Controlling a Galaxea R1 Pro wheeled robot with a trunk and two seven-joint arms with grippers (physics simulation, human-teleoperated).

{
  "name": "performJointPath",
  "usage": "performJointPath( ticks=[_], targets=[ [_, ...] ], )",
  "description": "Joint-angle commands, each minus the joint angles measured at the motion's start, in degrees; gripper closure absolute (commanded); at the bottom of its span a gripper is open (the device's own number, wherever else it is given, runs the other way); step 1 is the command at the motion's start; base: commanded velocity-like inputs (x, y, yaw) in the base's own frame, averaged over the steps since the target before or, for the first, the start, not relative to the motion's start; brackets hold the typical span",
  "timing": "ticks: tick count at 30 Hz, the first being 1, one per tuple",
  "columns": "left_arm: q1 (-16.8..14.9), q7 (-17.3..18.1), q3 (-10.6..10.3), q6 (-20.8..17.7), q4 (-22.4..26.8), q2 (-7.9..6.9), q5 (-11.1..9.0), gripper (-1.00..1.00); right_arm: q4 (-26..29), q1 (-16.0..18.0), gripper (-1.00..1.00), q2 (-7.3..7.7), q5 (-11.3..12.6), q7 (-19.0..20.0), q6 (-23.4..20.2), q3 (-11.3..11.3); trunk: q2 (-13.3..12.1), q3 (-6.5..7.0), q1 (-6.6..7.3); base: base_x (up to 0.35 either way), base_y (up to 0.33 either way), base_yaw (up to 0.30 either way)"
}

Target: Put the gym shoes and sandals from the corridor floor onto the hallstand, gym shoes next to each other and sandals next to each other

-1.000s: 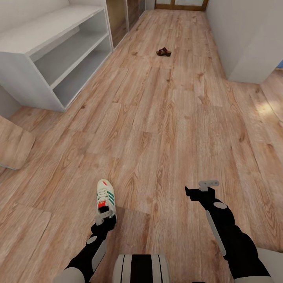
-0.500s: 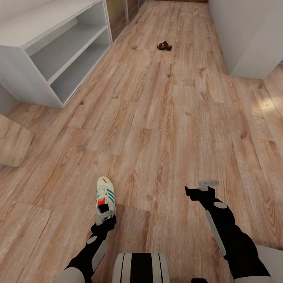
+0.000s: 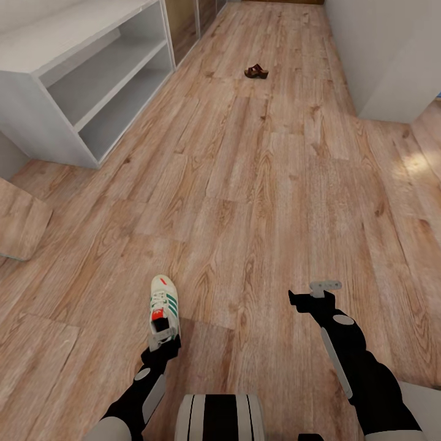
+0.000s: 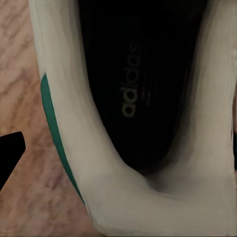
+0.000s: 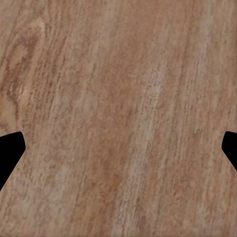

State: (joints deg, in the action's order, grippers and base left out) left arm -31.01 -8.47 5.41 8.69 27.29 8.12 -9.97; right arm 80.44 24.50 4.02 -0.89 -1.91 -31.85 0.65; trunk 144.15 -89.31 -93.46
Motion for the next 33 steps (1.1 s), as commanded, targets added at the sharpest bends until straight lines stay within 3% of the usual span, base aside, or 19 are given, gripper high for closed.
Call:
performJointPath(
  ticks=[1, 33],
  targets=[
    [0.0, 0.0, 0.0, 0.4, 0.0, 0.0, -0.6, -1.0, 0.1, 0.0, -1.0, 0.03, -0.1, -0.2, -0.3, 0.1, 0.0, -0.03, 0.01, 0.0, 0.0, 0.0],
    [0.0, 0.0, 0.0, 1.2, 0.0, -0.03, -0.6, -1.0, 0.1, 0.0, -1.0, 0.03, -0.1, -0.2, -0.3, 0.1, 0.0, -0.03, 0.01, 0.0, 0.0, 0.0]
  ],
)
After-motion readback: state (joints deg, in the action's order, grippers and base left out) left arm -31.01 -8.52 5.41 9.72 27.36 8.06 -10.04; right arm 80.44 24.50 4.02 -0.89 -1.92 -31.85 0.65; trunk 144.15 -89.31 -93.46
